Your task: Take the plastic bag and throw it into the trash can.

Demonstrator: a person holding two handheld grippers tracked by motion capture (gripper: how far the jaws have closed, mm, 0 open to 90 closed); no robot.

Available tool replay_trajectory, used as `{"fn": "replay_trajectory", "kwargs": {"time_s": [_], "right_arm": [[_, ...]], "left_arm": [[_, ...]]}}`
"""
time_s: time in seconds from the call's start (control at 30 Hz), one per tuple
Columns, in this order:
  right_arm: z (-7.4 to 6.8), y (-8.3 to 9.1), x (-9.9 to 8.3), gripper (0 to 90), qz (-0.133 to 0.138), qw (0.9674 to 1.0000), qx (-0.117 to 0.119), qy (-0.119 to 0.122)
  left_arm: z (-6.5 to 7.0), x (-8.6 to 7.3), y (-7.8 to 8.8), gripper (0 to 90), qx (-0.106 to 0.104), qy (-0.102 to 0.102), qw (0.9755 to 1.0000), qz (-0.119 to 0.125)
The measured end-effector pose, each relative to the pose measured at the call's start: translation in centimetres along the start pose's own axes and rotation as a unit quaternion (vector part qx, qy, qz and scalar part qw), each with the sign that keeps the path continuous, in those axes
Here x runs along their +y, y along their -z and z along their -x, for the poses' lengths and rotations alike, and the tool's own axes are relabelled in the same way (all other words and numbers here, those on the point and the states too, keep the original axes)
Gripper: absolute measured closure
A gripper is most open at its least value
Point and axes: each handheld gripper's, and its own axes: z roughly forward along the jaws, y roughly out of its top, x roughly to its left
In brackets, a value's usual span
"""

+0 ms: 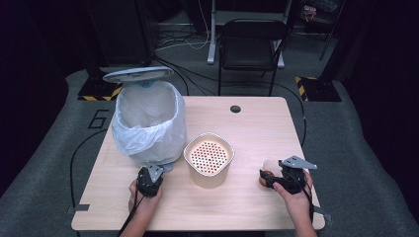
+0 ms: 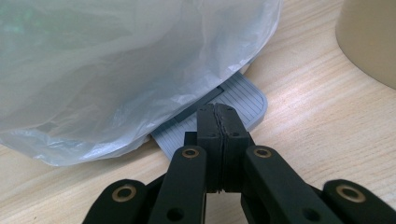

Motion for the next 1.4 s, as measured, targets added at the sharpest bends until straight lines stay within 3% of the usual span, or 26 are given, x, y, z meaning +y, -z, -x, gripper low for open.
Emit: {"fn": "replay_trajectory", "kwargs": {"time_s": [0.17, 0.23, 0.3, 0.37, 0.47, 0.5, 0.53, 0.63, 0.73, 0.83, 0.93, 1.0, 1.07, 1.23, 1.4], "right_arm": [[-0.9, 1.1, 1.4, 15.0, 0.015, 0.9998, -0.011, 0.004], [-1.5, 1.4, 2.5, 20.0, 0.028, 0.9996, -0.001, 0.004], [-2.2, 1.4, 3.6, 29.0, 0.035, 0.9991, 0.011, 0.022], [-2.9, 0.8, 4.8, 37.2, 0.035, 0.9985, 0.026, 0.032], [-3.9, -0.7, 6.3, 41.0, 0.030, 0.9975, 0.053, 0.037], [-4.5, -1.3, 6.9, 45.5, 0.021, 0.9964, 0.071, 0.042], [-5.0, -1.8, 7.3, 46.0, 0.020, 0.9953, 0.082, 0.048], [-6.3, -3.0, 8.3, 43.8, 0.020, 0.9931, 0.086, 0.077], [-7.0, -4.4, 9.1, 43.7, 0.017, 0.9920, 0.096, 0.081], [-7.1, -5.3, 9.3, 46.7, 0.004, 0.9950, 0.084, 0.055], [-7.3, -6.2, 9.1, 49.7, -0.010, 0.9962, 0.069, 0.053], [-7.3, -6.5, 9.1, 51.7, -0.014, 0.9960, 0.071, 0.052], [-7.4, -6.9, 8.9, 61.7, -0.016, 0.9955, 0.086, 0.038], [-8.0, -7.5, 9.5, 74.7, -0.041, 0.9942, 0.083, 0.055], [-8.4, -7.7, 9.8, 76.6, -0.050, 0.9939, 0.068, 0.071]], "left_arm": [[0.0, 0.0, 0.0, 89.1, -0.001, -0.001, 1.0000, -0.002], [0.0, 0.0, 0.0, 89.1, 0.000, 0.000, 1.0000, 0.000], [0.0, 0.0, 0.0, 89.1, -0.001, 0.004, 1.0000, 0.000], [0.0, 0.0, 0.0, 89.2, 0.000, 0.002, 1.0000, 0.000], [0.0, 0.0, 0.0, 89.1, 0.000, 0.002, 1.0000, 0.000], [0.0, 0.0, 0.0, 89.2, 0.000, 0.002, 1.0000, 0.000], [0.0, 0.0, 0.0, 89.1, 0.000, 0.002, 1.0000, 0.000], [-0.1, 0.0, 0.0, 89.1, -0.003, 0.004, 1.0000, 0.001], [0.0, 0.0, 0.0, 89.1, 0.000, 0.004, 1.0000, 0.001], [-0.1, 0.0, 0.0, 89.1, -0.002, 0.003, 1.0000, 0.002], [-0.1, 0.0, 0.0, 89.1, -0.001, 0.003, 1.0000, 0.002], [-0.1, 0.0, 0.0, 89.1, -0.001, 0.004, 1.0000, 0.001], [0.0, 0.0, 0.0, 89.1, 0.000, 0.003, 1.0000, 0.001], [0.0, 0.0, 0.0, 89.1, -0.001, 0.004, 1.0000, 0.001], [-0.1, 0.0, 0.0, 89.1, -0.002, 0.003, 1.0000, -0.001]]}}
